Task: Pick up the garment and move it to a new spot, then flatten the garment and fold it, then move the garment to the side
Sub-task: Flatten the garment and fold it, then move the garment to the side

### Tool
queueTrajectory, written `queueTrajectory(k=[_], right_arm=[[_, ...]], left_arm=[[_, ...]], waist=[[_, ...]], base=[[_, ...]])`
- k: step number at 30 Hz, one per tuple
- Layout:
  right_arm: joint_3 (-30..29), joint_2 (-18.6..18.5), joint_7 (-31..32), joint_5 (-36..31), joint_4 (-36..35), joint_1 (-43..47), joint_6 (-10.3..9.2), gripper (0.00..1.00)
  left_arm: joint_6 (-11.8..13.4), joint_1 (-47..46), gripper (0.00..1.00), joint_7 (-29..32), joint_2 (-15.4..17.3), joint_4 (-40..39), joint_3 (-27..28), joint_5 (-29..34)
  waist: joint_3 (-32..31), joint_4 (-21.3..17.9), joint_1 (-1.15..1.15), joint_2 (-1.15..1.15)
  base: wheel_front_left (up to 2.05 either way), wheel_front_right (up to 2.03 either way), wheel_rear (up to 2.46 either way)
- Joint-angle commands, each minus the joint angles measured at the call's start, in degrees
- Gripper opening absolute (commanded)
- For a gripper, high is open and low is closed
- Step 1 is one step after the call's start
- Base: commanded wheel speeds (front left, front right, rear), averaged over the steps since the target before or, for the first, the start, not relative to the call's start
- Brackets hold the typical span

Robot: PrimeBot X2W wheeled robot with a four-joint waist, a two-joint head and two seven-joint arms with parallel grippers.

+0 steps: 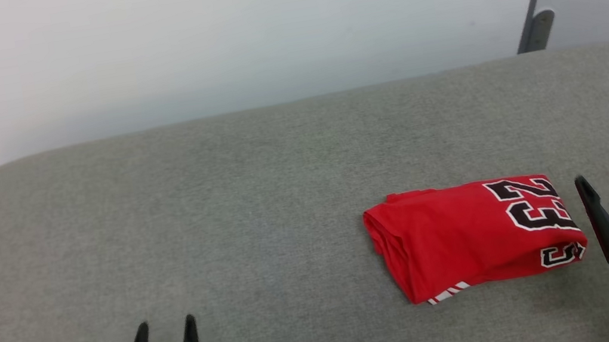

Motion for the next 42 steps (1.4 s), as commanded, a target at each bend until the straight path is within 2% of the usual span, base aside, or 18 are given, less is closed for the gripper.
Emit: queueTrajectory(k=[1, 7, 16, 24, 29, 31, 35, 42], right_arm=[[-2.3, 1.0, -0.2, -1.3, -2.1, 3.1, -0.09, 1.00], [-6.5, 2.3, -0.2, -3.2, -6.8, 10.1, -0.09, 1.00], [-10.4, 3.6, -0.1, -4.0, -10.5, 15.8, -0.09, 1.00], [-11.9, 4.8, 1.1, -4.8, -12.5, 17.2, -0.09, 1.00], [-10.5, 3.4, 3.7, -5.4, -12.4, 14.1, -0.09, 1.00], [-10.1, 2.3, 6.9, -4.7, -11.3, 12.4, -0.09, 1.00], [-7.4, -2.2, 16.4, -3.8, -8.9, 7.4, -0.09, 1.00], [-4.8, -8.1, 38.0, 6.6, -2.4, -4.7, -0.08, 1.00]], left_arm=[[-0.1, 1.6, 1.00, -0.2, -0.2, -1.0, 0.5, 0.5], [-0.1, 5.0, 1.00, -0.2, -0.5, -4.1, 1.3, 1.5], [-0.1, 8.2, 1.00, -0.2, -1.0, -7.2, 3.1, 1.8], [-0.1, 8.9, 1.00, -0.2, -1.4, -8.3, 3.6, 2.3], [-0.1, 7.7, 1.00, -0.2, -1.6, -8.5, 2.5, 2.2], [-0.1, 6.6, 1.00, -0.2, -1.3, -8.8, 1.7, 2.4], [-0.1, 4.5, 1.00, -0.1, -1.2, -10.9, 0.5, 1.8], [-0.1, -0.4, 1.00, -0.1, -1.1, -12.1, -1.9, 1.6]], waist=[[-0.9, 1.3, 0.00, 0.00], [-1.7, 2.7, 0.00, 0.00], [-1.9, 3.3, 0.00, 0.00], [-1.6, 3.2, 0.00, 0.00], [-1.1, 2.6, 0.00, 0.00], [-0.9, 2.5, 0.00, 0.00], [0.7, 2.7, 0.00, 0.00], [5.6, 3.9, 0.00, 0.00]], base=[[0.00, 0.00, 0.00], [0.00, 0.00, 0.00], [0.00, 0.00, 0.00], [0.00, 0.00, 0.00], [0.00, 0.00, 0.00], [0.00, 0.00, 0.00], [0.00, 0.00, 0.00], [0.00, 0.00, 0.00]])
